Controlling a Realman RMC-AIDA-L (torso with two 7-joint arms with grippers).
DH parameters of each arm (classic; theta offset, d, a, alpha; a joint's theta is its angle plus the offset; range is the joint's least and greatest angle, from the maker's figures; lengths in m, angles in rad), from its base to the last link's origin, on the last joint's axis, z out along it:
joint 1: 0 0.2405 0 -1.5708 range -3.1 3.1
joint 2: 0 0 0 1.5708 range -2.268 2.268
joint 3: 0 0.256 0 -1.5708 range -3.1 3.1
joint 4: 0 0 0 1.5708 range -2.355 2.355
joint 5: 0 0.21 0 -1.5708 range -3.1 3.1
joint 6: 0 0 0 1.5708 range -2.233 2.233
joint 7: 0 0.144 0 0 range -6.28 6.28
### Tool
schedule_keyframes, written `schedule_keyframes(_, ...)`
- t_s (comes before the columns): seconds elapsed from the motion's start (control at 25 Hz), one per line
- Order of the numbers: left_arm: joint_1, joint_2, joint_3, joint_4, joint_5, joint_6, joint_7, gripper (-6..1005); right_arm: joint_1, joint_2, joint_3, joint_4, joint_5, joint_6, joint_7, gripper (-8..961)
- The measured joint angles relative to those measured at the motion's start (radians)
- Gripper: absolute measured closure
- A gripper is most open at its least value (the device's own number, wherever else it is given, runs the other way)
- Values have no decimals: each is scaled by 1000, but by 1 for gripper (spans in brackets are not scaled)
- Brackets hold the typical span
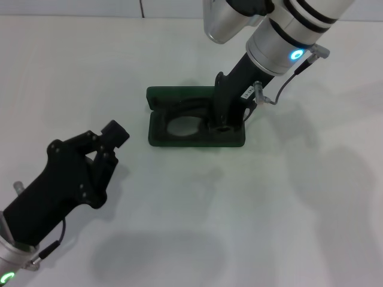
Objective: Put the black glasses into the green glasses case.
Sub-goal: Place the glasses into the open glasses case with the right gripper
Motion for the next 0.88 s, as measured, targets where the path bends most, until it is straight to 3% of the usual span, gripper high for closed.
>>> schedule_keyframes(0.88,-13,-7,12,-37,13,-3,21,958,0,-1,-5,106,69,136,19,812)
